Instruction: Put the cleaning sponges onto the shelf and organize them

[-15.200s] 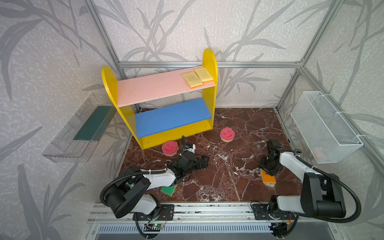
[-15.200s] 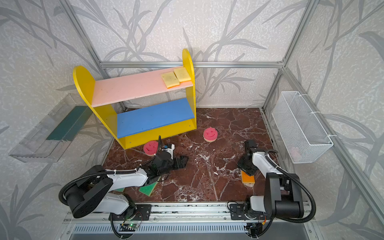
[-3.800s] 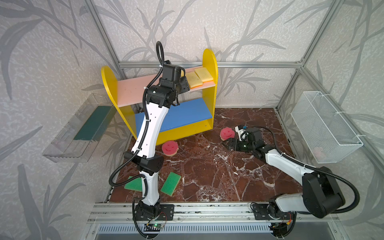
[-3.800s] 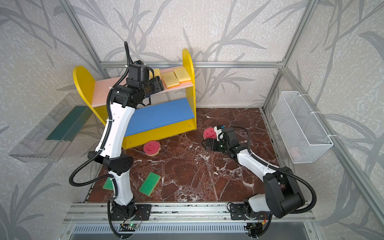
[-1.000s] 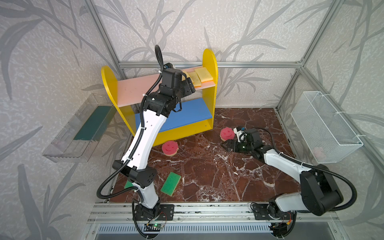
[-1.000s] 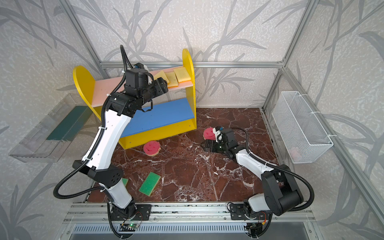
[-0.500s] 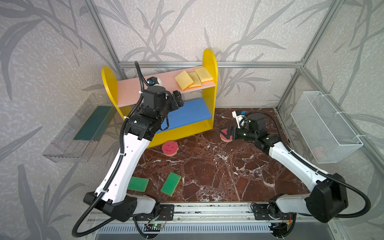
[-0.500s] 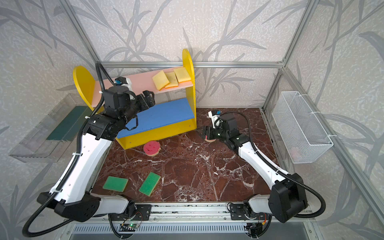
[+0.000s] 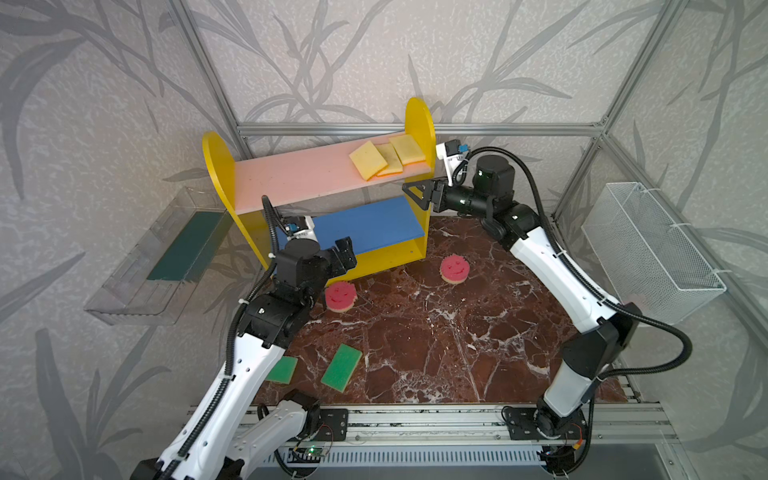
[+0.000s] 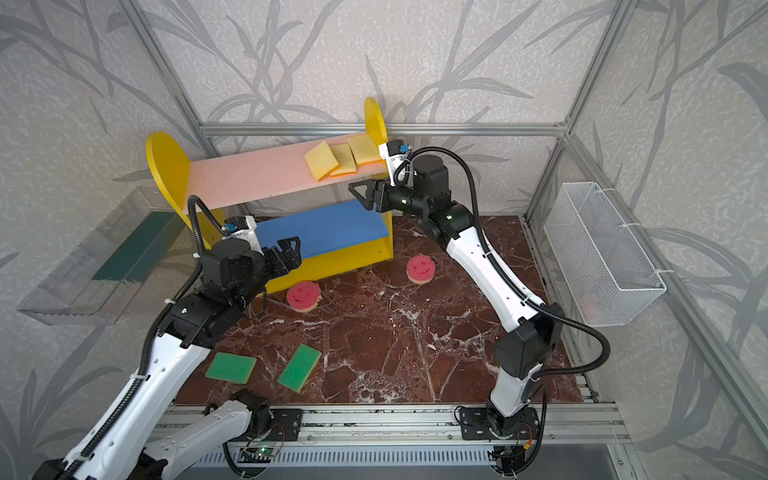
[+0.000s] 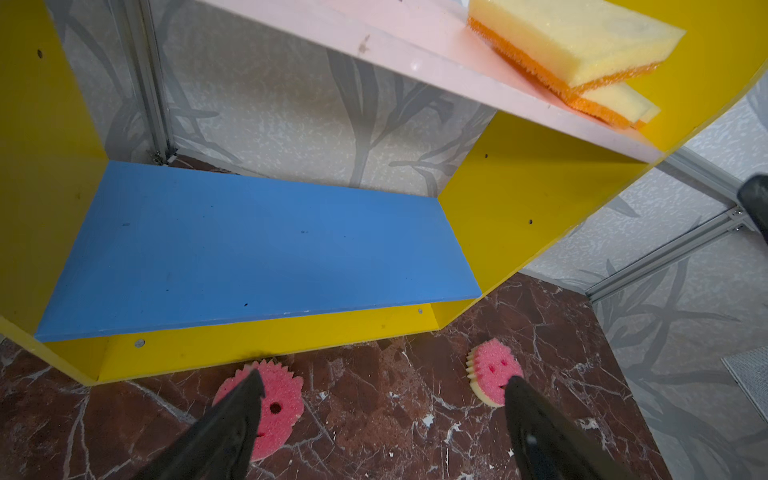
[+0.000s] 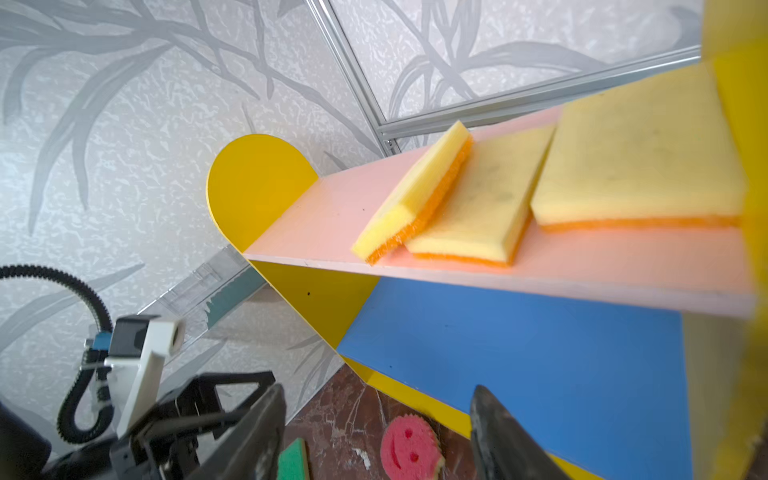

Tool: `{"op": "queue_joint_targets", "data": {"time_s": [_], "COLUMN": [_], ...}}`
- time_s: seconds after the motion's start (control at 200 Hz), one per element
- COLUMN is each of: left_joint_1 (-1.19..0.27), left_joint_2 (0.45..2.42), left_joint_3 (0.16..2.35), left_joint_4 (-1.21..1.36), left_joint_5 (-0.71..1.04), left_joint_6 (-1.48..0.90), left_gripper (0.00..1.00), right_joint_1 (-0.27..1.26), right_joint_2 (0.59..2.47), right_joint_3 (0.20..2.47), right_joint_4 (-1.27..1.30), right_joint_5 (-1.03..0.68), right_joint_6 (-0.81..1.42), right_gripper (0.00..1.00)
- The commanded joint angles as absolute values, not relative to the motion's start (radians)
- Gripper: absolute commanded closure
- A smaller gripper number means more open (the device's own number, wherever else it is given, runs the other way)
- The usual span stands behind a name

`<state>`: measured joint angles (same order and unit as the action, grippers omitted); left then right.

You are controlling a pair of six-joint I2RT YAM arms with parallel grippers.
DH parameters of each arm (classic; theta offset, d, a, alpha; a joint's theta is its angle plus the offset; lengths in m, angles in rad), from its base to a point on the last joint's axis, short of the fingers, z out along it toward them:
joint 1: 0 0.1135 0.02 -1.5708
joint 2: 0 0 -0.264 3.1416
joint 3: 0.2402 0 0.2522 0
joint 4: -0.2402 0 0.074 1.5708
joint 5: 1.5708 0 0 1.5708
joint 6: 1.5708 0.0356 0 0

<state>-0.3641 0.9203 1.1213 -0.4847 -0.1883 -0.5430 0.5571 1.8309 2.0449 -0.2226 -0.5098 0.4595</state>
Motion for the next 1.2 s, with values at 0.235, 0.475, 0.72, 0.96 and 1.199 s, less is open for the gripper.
{"op": "queue_joint_targets", "data": {"time_s": [0.235,0.475,0.72,0.96,1.199], "left_joint_1": [-0.359,-0.36,-0.36,-0.36,-0.36], "left_joint_2": [0.804,0.792,0.785,0.778,0.775], "left_joint_3": [0.925,0.887,0.856,0.834,0.835], "left_joint_4": [-0.448,-0.436,-0.424,-0.417,-0.422], "left_joint_5": [-0.129,-0.1,-0.087,-0.073,-0.07], "left_joint_6": [-0.593,-0.587,-0.581,-0.588,-0.584], "left_gripper": [0.09,0.09,0.09,0.09,0.1], "right_joint_1": [0.625,0.625,0.625,0.622,0.618], "right_joint_2": [2.244,2.272,2.261,2.288,2.296], "right_joint_3": [2.835,2.859,2.806,2.841,2.841], "right_joint_4": [-0.595,-0.554,-0.483,-0.479,-0.44], "right_joint_5": [-0.48,-0.431,-0.359,-0.333,-0.324], "right_joint_6": [0.42,0.461,0.453,0.449,0.461], "right_gripper": [0.26,0.26,0.24,0.23,0.24]}}
